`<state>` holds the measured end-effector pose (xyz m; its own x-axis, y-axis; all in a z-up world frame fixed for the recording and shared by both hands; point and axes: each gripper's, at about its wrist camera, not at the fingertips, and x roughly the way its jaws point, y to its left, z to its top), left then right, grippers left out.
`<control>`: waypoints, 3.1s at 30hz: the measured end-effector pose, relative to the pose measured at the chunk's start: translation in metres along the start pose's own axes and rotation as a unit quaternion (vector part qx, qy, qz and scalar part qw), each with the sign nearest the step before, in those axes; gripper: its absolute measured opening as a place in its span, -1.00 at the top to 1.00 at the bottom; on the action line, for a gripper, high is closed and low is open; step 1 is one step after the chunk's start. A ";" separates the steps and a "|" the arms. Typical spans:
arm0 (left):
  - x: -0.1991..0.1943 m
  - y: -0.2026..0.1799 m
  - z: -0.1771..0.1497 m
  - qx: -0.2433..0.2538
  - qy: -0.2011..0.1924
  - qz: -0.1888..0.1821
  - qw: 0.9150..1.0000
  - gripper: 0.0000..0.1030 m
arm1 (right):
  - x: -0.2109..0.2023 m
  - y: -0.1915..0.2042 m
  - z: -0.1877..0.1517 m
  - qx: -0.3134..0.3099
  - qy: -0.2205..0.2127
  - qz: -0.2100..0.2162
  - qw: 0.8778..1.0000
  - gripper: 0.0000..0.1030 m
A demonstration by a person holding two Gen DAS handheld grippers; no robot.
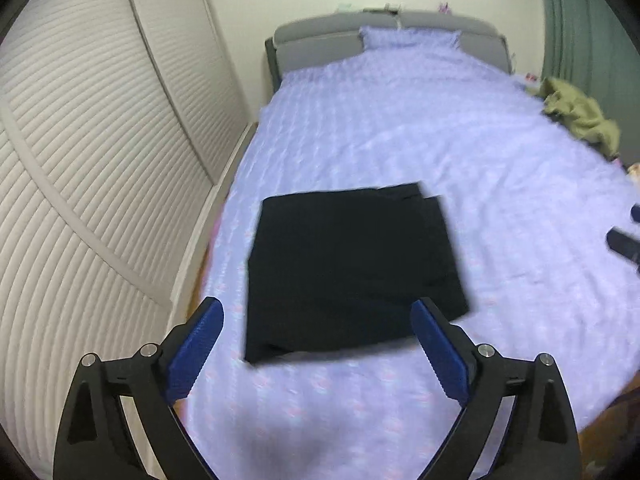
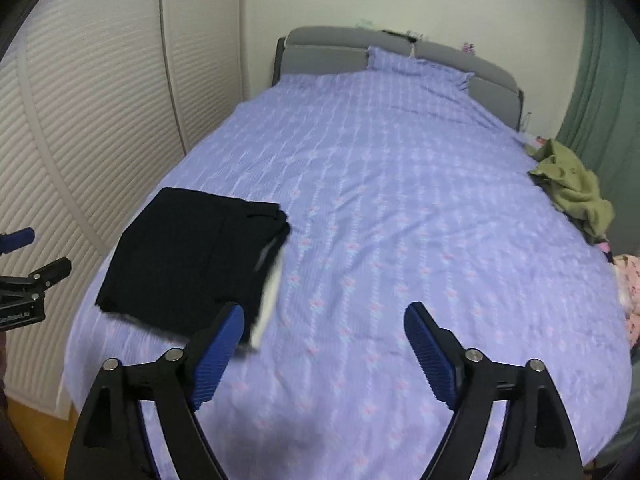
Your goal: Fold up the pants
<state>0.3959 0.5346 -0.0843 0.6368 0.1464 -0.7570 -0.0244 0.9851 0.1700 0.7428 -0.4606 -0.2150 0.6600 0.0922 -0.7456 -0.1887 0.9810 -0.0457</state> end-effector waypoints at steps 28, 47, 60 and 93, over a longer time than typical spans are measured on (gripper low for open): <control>-0.297 -0.267 -0.091 -0.022 -0.119 -0.052 0.991 -1.00 | -0.333 -0.172 -0.149 0.049 -0.101 0.025 0.993 -0.69; -0.336 -0.297 -0.100 -0.009 -0.139 -0.075 0.987 -1.00 | -0.382 -0.155 -0.168 0.073 -0.121 0.006 0.990 -0.69; -0.345 -0.300 -0.106 -0.005 -0.147 -0.067 0.987 -1.00 | -0.392 -0.149 -0.172 0.074 -0.128 0.002 0.989 -0.69; -0.359 -0.305 -0.112 0.008 -0.164 -0.063 0.984 -1.00 | -0.400 -0.149 -0.179 0.077 -0.132 -0.007 0.988 -0.69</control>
<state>0.0885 0.1916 0.0654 0.8490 -0.0172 -0.5282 0.0821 0.9916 0.0998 0.3767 -0.6741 -0.0284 0.8325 0.1005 -0.5448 -0.0795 0.9949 0.0620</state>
